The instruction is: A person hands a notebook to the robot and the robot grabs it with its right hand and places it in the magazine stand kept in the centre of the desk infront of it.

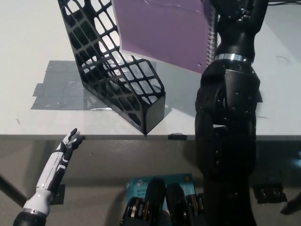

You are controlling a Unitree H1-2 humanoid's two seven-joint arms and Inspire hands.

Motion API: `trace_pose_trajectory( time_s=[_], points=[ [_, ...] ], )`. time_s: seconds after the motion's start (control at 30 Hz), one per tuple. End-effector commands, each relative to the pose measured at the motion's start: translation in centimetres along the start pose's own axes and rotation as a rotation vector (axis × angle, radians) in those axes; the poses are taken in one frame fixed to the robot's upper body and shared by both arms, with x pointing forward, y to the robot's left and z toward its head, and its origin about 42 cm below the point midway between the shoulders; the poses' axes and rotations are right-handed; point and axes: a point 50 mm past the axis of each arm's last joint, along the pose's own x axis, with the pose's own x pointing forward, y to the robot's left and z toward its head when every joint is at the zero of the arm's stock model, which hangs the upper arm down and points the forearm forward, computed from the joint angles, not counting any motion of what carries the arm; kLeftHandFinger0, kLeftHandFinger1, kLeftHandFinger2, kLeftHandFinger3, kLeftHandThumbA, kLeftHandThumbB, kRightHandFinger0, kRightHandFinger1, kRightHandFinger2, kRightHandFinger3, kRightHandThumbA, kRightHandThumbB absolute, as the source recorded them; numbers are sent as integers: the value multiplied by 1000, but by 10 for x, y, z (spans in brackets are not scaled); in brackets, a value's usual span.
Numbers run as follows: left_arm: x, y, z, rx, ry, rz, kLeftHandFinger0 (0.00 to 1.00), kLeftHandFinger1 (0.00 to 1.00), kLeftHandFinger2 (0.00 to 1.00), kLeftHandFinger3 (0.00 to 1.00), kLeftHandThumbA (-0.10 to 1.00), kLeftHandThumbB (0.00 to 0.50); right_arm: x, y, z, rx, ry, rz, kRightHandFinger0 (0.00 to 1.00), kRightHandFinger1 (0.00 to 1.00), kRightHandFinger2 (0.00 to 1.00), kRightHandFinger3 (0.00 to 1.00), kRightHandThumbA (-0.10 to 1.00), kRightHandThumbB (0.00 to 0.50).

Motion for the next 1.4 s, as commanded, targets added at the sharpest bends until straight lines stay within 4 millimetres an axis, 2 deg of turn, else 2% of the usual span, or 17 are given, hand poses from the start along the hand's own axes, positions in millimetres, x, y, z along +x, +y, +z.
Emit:
trace_pose_trajectory(
  time_s=[0.0,0.43,0.5,0.7,0.93,1.03,1.1,1.13,1.27,1.37],
  points=[
    [21,7,20,27,-103,-16,1000,1000,1000,1000,1000,500,4,30,28,70,-145,34,0,0,0,0,909,47],
    [21,7,21,29,-105,-21,1000,1000,1000,1000,1000,500,11,35,23,46,-148,28,0,0,0,0,889,31],
    [22,6,21,29,-107,-24,1000,1000,1000,1000,1000,500,11,37,21,67,-147,34,0,0,0,0,865,11],
    [24,5,24,35,-110,-30,1000,1000,1000,1000,1000,500,9,46,18,83,-133,48,0,0,0,1,851,28],
    [25,5,26,37,-113,-35,1000,1000,1000,1000,1000,500,7,54,13,53,-123,56,0,0,48,3,906,35],
    [26,5,27,33,-112,-32,1000,1000,1000,1000,1000,500,7,61,8,67,-117,74,0,0,62,20,893,4],
    [27,5,28,31,-112,-33,1000,1000,1000,1000,1000,500,7,63,8,68,-118,75,0,0,48,13,887,4],
    [27,5,28,32,-113,-33,1000,1000,1000,1000,1000,500,7,65,7,69,-117,76,0,0,5,1,883,1],
    [29,4,28,32,-119,-40,1000,1000,1000,1000,1000,500,7,71,3,65,-93,72,0,0,0,0,886,23],
    [29,4,29,38,-125,-44,1000,1000,1000,1000,1000,500,7,75,0,59,-84,77,0,0,3,0,885,6]
  ],
)
